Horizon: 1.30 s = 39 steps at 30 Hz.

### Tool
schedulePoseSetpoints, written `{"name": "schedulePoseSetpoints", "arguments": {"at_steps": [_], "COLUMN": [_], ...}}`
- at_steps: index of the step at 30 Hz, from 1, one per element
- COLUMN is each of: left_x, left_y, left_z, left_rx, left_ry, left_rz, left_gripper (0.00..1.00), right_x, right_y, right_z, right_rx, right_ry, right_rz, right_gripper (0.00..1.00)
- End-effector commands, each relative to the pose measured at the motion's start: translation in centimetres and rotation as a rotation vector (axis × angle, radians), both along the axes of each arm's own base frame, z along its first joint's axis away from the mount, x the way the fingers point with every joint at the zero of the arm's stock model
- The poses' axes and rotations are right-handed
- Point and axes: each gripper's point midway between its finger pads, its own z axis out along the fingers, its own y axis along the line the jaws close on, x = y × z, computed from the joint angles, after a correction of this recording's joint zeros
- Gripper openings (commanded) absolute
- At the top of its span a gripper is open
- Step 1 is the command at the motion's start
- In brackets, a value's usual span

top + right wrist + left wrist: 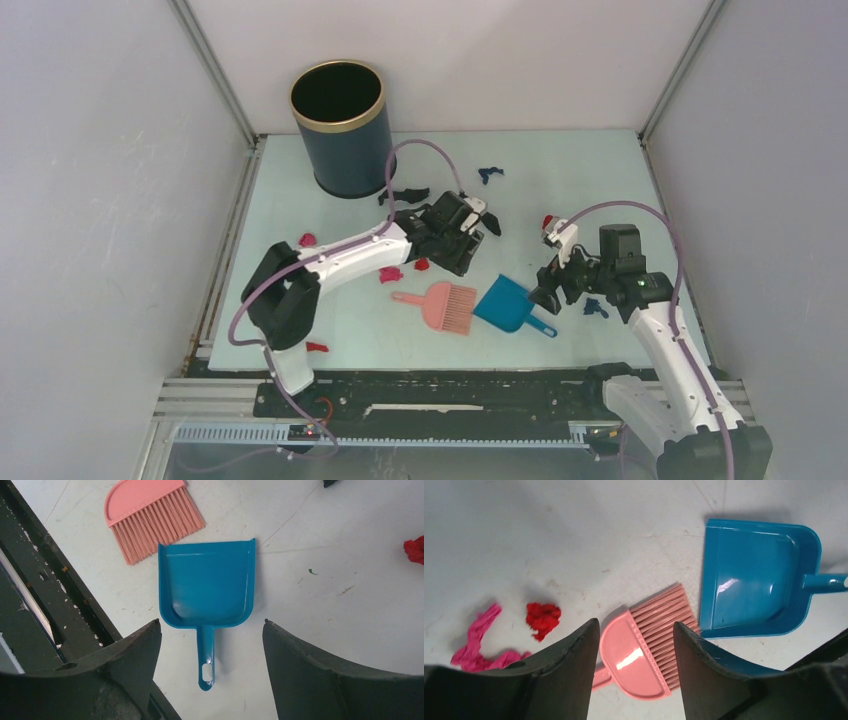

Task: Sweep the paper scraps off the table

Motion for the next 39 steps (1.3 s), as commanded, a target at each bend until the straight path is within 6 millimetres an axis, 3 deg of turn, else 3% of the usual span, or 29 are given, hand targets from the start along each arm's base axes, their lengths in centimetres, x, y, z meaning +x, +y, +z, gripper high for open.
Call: {"name": "schedulePoseSetpoints", "arguments": {"at_steps": [1, 6, 10, 15, 21, 26, 29, 32, 39], "left_x": [0.2, -2.1, -4.7, -6.5, -7.3, -7.8, -7.8, -7.7, -7.7], "left_y": [2.6, 7.5, 9.9, 12.1, 14.3, 15.7, 16.3, 16.6, 16.5], "left_z": [2.4, 1.4, 0.5, 0.7, 1.7, 1.5, 2.0, 2.3, 2.2], "left_rx": [-0.012, 0.089, 0.044, -0.038, -0.151, -0.306, -0.365, -0.378, -0.390], "left_ry": [-0.035, 0.003, 0.053, 0.061, 0.052, 0.061, 0.042, 0.027, 0.036], "left_rz": [0.222, 0.392, 0.515, 0.608, 0.709, 0.821, 0.856, 0.853, 0.860], "left_gripper": [0.63, 0.63, 0.65, 0.78, 0.80, 0.78, 0.77, 0.77, 0.77], "right_x": [0.0, -0.1, 0.5, 0.0, 2.3, 4.1, 4.4, 4.7, 4.7], "right_y": [0.1, 0.3, 2.1, 7.5, 13.1, 16.3, 17.1, 17.5, 17.0], "right_z": [0.2, -0.1, -0.4, -1.6, -3.3, -5.4, -6.9, -8.2, -11.7], "right_rx": [-0.012, -0.018, -0.060, -0.165, -0.199, -0.278, -0.320, -0.361, -0.474], "right_ry": [-0.009, 0.000, -0.036, -0.085, -0.012, -0.004, 0.019, 0.046, 0.092], "right_rz": [0.015, 0.031, 0.082, 0.307, 0.412, 0.437, 0.454, 0.465, 0.447], "right_gripper": [0.81, 0.81, 0.79, 0.70, 0.55, 0.55, 0.53, 0.45, 0.40]}}
